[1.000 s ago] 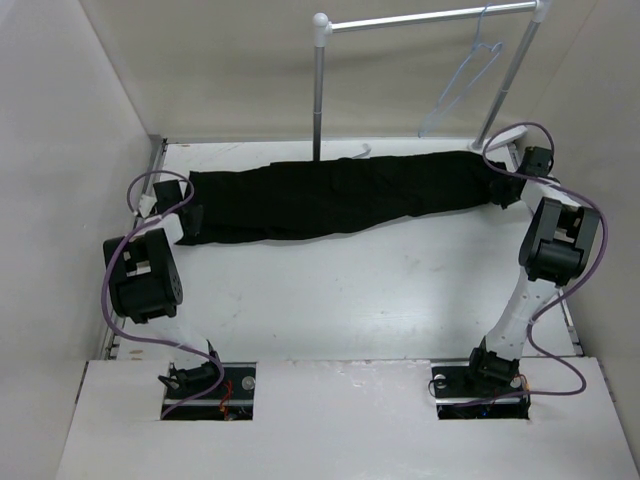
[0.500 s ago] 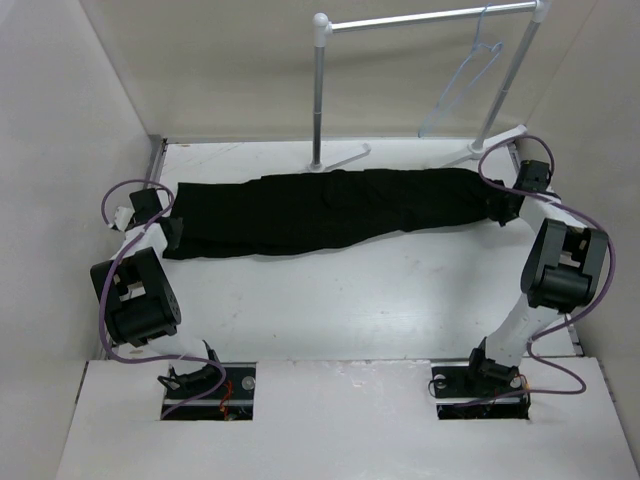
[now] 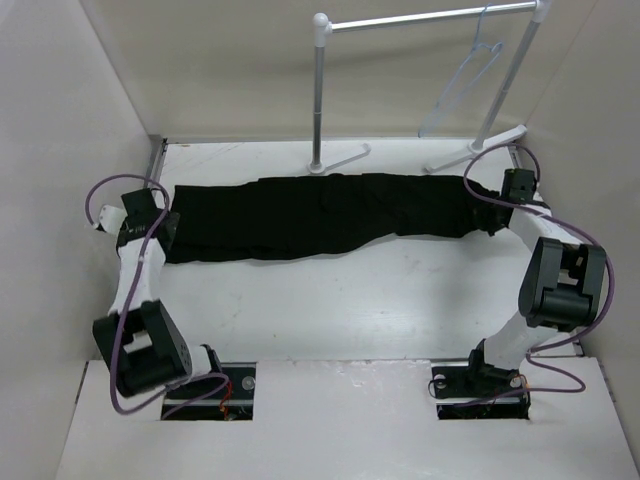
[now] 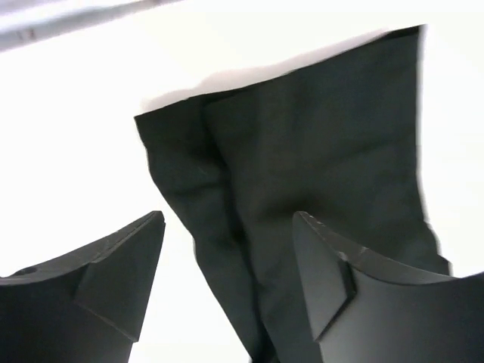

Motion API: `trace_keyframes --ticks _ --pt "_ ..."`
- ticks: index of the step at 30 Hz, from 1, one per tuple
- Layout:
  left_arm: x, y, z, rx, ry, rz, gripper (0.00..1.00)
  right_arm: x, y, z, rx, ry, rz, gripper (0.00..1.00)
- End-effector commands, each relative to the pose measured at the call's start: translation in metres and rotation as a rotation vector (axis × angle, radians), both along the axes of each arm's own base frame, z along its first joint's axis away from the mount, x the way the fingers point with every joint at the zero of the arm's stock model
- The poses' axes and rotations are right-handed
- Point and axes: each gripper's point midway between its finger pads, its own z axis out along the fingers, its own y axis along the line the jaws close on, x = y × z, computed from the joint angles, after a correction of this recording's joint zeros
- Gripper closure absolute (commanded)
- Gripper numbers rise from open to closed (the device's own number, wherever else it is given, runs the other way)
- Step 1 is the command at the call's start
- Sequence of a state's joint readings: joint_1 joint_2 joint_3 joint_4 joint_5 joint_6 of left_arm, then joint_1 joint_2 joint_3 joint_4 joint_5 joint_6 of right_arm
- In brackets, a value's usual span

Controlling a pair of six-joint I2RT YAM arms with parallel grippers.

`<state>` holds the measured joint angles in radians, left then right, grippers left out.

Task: Place the trousers on the hanger
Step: Fold the trousers at the center of the board.

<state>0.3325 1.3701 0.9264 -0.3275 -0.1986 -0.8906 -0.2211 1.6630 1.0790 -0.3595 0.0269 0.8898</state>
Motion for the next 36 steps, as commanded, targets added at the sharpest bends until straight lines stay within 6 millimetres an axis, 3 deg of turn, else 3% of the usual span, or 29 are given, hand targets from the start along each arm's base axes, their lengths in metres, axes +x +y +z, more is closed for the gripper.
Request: trace_keyframes --ticks 1,5,8,11,15,18,21,23,25,26,27,29,36 --pt "-0.021 -0.007 0.009 0.030 -0.005 -0.007 0.31 0.004 -0.007 0.019 -0.018 -0.056 -0.019 0.95" --pt "-0.018 -0.036 -0.024 -0.102 0.016 -0.073 0.29 0.011 -0.026 0.036 -0.027 -0.096 -0.055 0.83" --pt "-0.007 -0.040 -0.032 -0.128 -0.015 -0.078 0.28 0.017 -0.042 0.047 -0.043 -0.117 -0.078 0.55" --pt "0.002 -0.034 -0.035 -0.131 -0.051 -0.054 0.28 0.013 -0.052 0.052 -0.097 -0.105 -0.085 0.35" --pt "0.009 -0.028 -0.049 -0.145 -0.047 -0.022 0.28 0.002 -0.055 0.033 -0.126 -0.057 -0.091 0.22" --pt "0.016 -0.022 -0.061 -0.148 -0.046 -0.005 0.33 0.008 -0.045 0.015 -0.076 -0.044 -0.052 0.19" --pt "0.021 -0.016 -0.072 -0.145 -0.036 0.023 0.48 0.027 -0.041 0.005 -0.032 -0.048 -0.016 0.22" --pt "0.022 -0.012 -0.078 -0.139 -0.024 0.031 0.63 0.035 -0.041 -0.001 -0.017 -0.041 -0.016 0.28" --pt "0.019 -0.003 -0.084 -0.136 -0.009 0.059 0.78 0.043 -0.040 -0.007 0.010 -0.035 -0.018 0.45" --pt "0.015 0.002 -0.087 -0.134 0.001 0.078 0.83 0.044 -0.039 -0.011 0.019 -0.029 -0.020 0.60" --pt "0.014 0.006 -0.087 -0.132 0.005 0.090 0.86 0.044 -0.040 -0.012 0.022 -0.025 -0.030 0.73" --pt "0.009 0.017 -0.086 -0.129 0.006 0.120 0.90 0.040 -0.041 -0.012 0.023 -0.022 -0.053 0.88" --pt "-0.012 0.035 -0.074 -0.087 0.049 0.180 0.93 -0.006 -0.059 -0.005 -0.036 -0.016 -0.161 0.96"
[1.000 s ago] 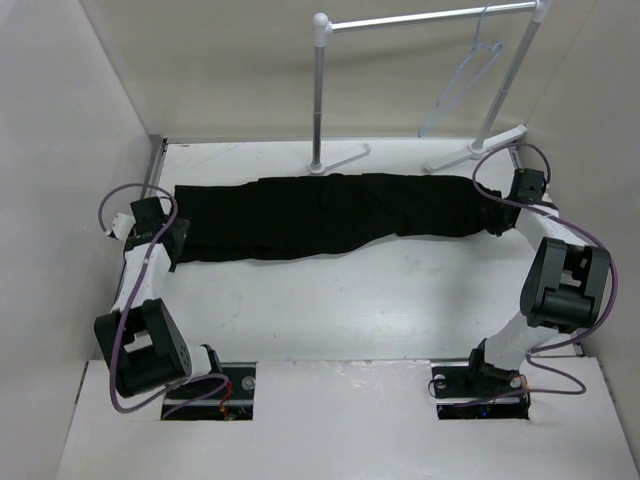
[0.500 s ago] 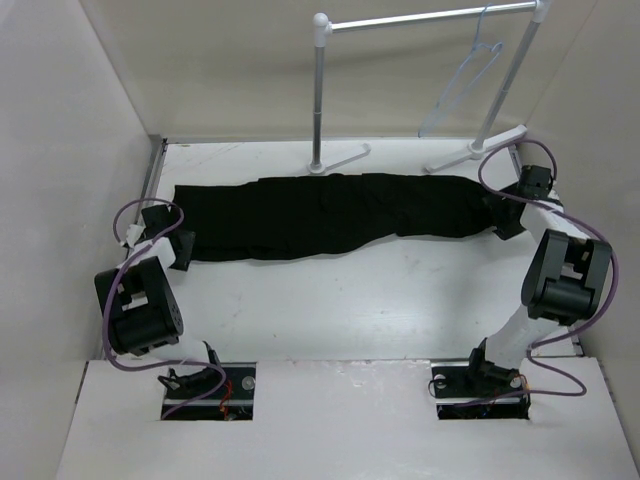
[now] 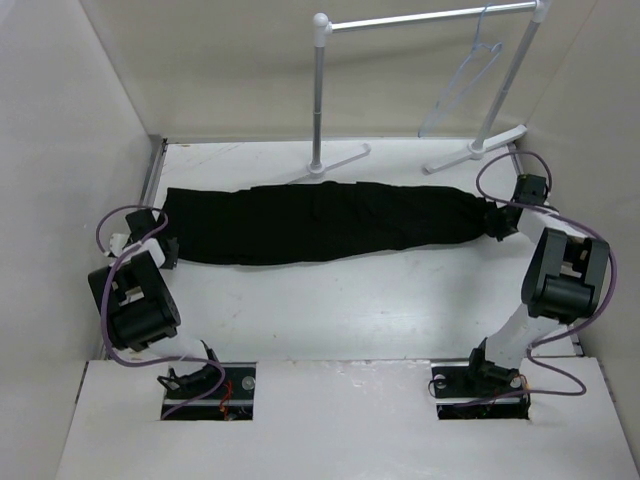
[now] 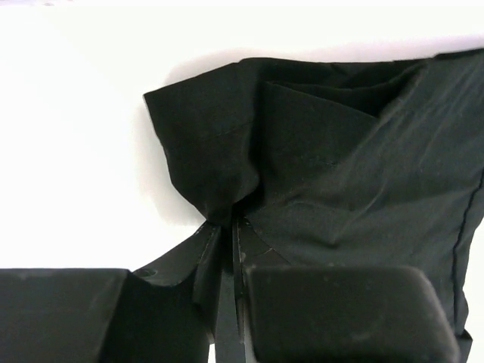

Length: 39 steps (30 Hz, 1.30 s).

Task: Place the trousers on the hanger
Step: Fold the trousers at the center of the board.

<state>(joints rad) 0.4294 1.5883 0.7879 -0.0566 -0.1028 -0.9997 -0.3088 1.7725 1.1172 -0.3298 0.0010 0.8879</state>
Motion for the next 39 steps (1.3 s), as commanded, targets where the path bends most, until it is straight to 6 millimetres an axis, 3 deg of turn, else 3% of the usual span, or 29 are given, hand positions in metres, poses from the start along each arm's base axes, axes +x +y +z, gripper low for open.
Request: trace_keyframes --ticks 1,7,12,15,19,21,24,27,30,34,39 --pt "-0.016 0.017 0.016 0.065 0.054 0.048 0.93 -0.020 -0.028 0.022 -0.073 -0.051 -0.108 0.96" --pt "-0.024 0.031 0.040 0.172 0.091 0.015 0.92 -0.070 -0.042 0.026 -0.082 -0.072 -0.206 0.98" --pt "-0.026 0.010 0.032 0.214 0.168 -0.056 0.87 -0.084 -0.027 0.021 -0.031 -0.085 -0.194 0.92" --pt "-0.033 0.008 0.036 0.226 0.181 -0.050 0.72 -0.088 -0.023 0.019 -0.023 -0.086 -0.177 0.73" --pt "-0.032 0.011 0.070 0.269 0.111 -0.030 0.48 -0.083 -0.027 0.049 -0.069 -0.149 -0.173 0.35" --pt "-0.032 0.014 0.091 0.299 0.090 -0.016 0.41 -0.079 -0.026 0.067 -0.079 -0.174 -0.164 0.26" --pt "-0.024 0.001 0.120 0.355 0.040 -0.045 0.38 -0.077 -0.025 0.085 -0.105 -0.194 -0.157 0.20" --pt "-0.013 -0.022 0.144 0.412 -0.017 -0.102 0.38 -0.084 -0.029 0.086 -0.146 -0.181 -0.179 0.17" --pt "0.003 -0.068 0.152 0.422 -0.079 -0.229 0.38 -0.094 -0.024 0.062 -0.115 -0.133 -0.187 0.16" --pt "0.019 -0.133 0.138 0.413 -0.106 -0.410 0.38 -0.104 -0.024 0.038 -0.099 -0.081 -0.200 0.15" --pt "0.034 -0.186 0.121 0.388 -0.131 -0.553 0.39 -0.105 -0.020 0.012 -0.047 -0.023 -0.161 0.14"
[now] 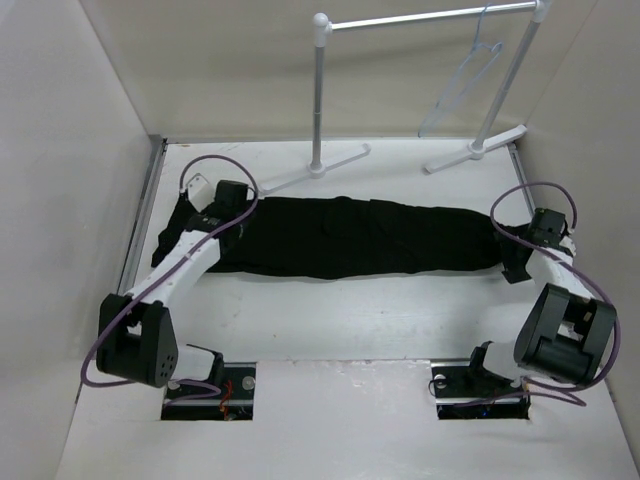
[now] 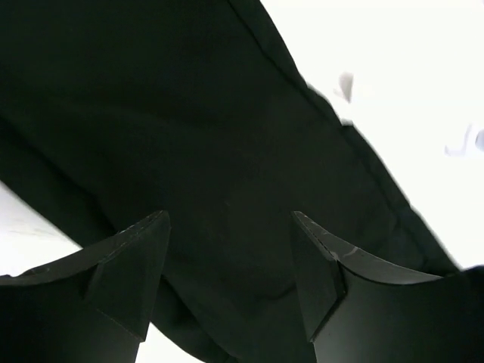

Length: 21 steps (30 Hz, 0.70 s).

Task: Place the trousers on the hanger
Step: Fold the trousers at the center of the board.

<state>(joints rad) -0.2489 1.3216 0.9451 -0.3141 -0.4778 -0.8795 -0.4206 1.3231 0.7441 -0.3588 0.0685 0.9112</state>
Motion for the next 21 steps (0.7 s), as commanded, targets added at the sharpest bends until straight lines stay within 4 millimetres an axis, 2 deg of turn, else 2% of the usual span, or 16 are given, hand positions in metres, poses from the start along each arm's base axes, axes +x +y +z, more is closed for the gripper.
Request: trace_keyframes --ticks 1,5,7,8,11,13,16,17,19,21 --pt "0.012 -0.022 0.000 -0.005 -0.033 -0.049 0.39 0.002 -0.007 -0.013 0.031 0.011 0.000 0.14" --pt "0.011 -0.037 -0.015 -0.020 -0.001 -0.094 0.42 0.016 -0.011 -0.027 0.071 0.013 0.000 0.18" --pt "0.008 -0.039 -0.021 -0.023 0.014 -0.103 0.42 0.022 -0.011 -0.031 0.089 0.015 -0.002 0.25" --pt "0.006 -0.037 -0.023 -0.023 0.017 -0.101 0.42 0.026 -0.013 -0.029 0.092 0.011 -0.005 0.32" --pt "0.000 -0.029 -0.026 -0.018 0.024 -0.088 0.42 0.033 -0.018 -0.021 0.083 -0.008 -0.019 0.73" --pt "-0.004 -0.019 -0.026 -0.017 0.030 -0.067 0.42 0.030 -0.021 -0.015 0.076 -0.011 -0.039 0.87" --pt "-0.012 -0.008 -0.026 -0.023 0.031 -0.050 0.42 0.020 -0.037 0.014 -0.016 -0.038 -0.090 0.91" --pt "-0.019 -0.005 -0.025 -0.027 0.043 -0.047 0.42 0.008 -0.053 0.055 -0.129 -0.067 -0.129 0.91" --pt "-0.022 -0.006 -0.024 -0.027 0.048 -0.054 0.42 0.005 -0.056 0.072 -0.168 -0.082 -0.134 0.91" --pt "-0.025 -0.009 -0.017 -0.027 0.045 -0.067 0.42 0.000 -0.060 0.108 -0.245 -0.126 -0.138 0.90"
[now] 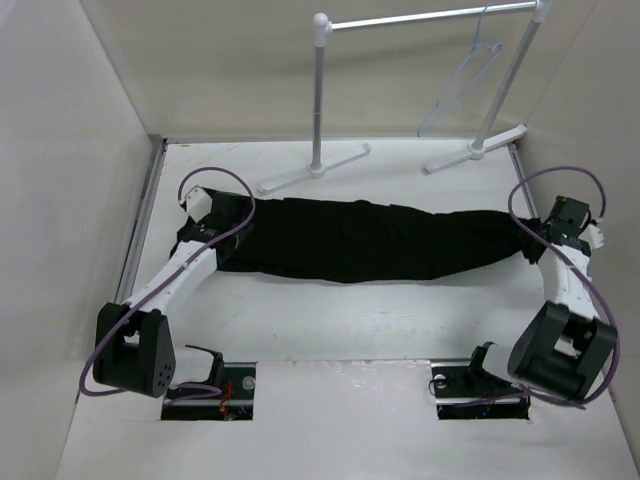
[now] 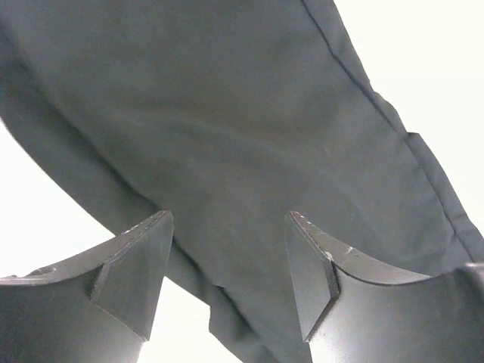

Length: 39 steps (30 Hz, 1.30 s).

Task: Place the trousers on the hanger
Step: Fold the trousers at the center of the board.

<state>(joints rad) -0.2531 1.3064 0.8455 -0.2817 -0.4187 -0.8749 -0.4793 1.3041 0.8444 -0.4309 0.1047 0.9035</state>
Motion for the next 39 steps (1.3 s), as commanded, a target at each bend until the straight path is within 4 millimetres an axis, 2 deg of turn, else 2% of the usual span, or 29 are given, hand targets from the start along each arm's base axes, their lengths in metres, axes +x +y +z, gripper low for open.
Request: trace_keyframes --ticks 1,4,7,11,14,19,25,29,35,39 --pt "-0.008 -0.005 0.020 -0.002 -0.024 -0.030 0.42 -0.001 -0.026 0.093 -0.227 -0.120 -0.044 0.90" --pt "-0.010 -0.008 0.040 -0.004 -0.052 -0.038 0.42 0.002 -0.006 0.144 -0.336 -0.181 0.048 0.89" --pt "-0.014 -0.007 0.067 -0.010 -0.095 -0.036 0.42 0.001 0.019 0.182 -0.419 -0.240 0.140 0.88" --pt "-0.026 -0.001 0.102 -0.011 -0.149 -0.029 0.42 0.000 0.057 0.220 -0.471 -0.316 0.275 0.88" --pt "-0.039 0.002 0.118 -0.012 -0.177 -0.027 0.42 0.000 0.091 0.245 -0.493 -0.376 0.389 0.87" --pt "-0.048 0.009 0.143 -0.027 -0.230 -0.020 0.41 0.009 0.155 0.283 -0.465 -0.475 0.546 0.87" --pt "-0.045 0.019 0.182 -0.034 -0.314 -0.038 0.41 0.014 0.249 0.336 -0.433 -0.595 0.708 0.87" --pt "-0.044 0.032 0.192 -0.042 -0.344 -0.013 0.40 0.023 0.309 0.351 -0.411 -0.631 0.811 0.87" --pt "-0.040 0.045 0.187 -0.072 -0.343 0.014 0.40 0.050 0.402 0.338 -0.382 -0.640 0.932 0.86" --pt "-0.041 0.067 0.179 -0.066 -0.339 0.088 0.40 0.069 0.458 0.330 -0.365 -0.656 0.978 0.86"
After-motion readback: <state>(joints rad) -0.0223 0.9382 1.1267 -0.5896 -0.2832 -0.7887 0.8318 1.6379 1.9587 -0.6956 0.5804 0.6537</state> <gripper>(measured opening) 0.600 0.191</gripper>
